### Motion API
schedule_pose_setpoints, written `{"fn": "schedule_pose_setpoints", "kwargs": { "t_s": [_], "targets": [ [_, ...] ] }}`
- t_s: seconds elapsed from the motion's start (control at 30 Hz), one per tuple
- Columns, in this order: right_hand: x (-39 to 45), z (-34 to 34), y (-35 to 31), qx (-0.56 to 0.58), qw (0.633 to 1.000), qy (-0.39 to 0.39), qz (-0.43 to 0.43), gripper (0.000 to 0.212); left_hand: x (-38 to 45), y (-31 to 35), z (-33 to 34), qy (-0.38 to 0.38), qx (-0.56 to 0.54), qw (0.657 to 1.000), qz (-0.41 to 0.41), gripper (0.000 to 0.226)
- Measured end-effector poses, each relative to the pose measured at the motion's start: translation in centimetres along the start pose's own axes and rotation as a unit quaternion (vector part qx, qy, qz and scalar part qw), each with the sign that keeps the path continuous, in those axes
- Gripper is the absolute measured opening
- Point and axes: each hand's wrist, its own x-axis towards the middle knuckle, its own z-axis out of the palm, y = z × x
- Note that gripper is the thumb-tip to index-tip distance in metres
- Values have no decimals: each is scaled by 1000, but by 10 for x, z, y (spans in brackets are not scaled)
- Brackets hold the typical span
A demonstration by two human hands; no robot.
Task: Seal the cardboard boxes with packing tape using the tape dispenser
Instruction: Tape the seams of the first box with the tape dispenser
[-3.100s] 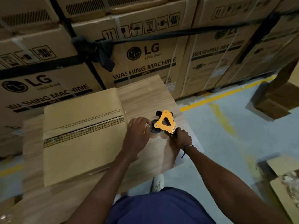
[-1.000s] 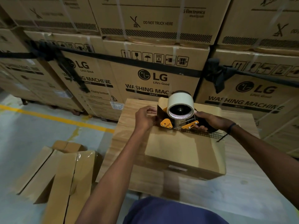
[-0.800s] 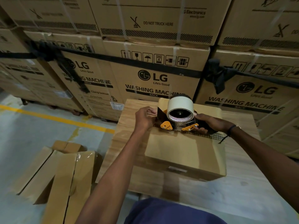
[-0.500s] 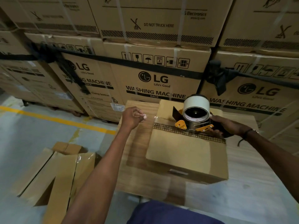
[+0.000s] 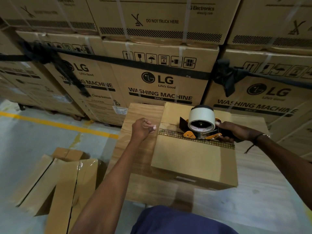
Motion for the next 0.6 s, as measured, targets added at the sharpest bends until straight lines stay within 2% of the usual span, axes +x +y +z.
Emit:
{"fn": "schedule_pose_setpoints", "kwargs": {
  "t_s": [0.1, 0.27, 0.4, 0.53, 0.6],
  "targets": [
    [4, 1, 9, 13, 1000, 1, 5, 75, 0, -16, 13, 18, 19, 1000, -3, 30],
    [8, -3, 17, 24, 1000, -4, 12, 77, -10, -21, 15, 107, 135, 984, 52, 46],
    [6, 0, 11, 23, 1000, 1, 6, 73, -20, -11, 19, 136, 145, 974, 106, 32],
    [2, 2, 10, 21, 1000, 11, 18, 76, -29, -39, 24, 121, 136, 983, -24, 30],
    [1, 4, 8, 26, 999, 17, 23, 78, -34, -55, 21, 148, 121, 981, -41, 24]
  ]
}}
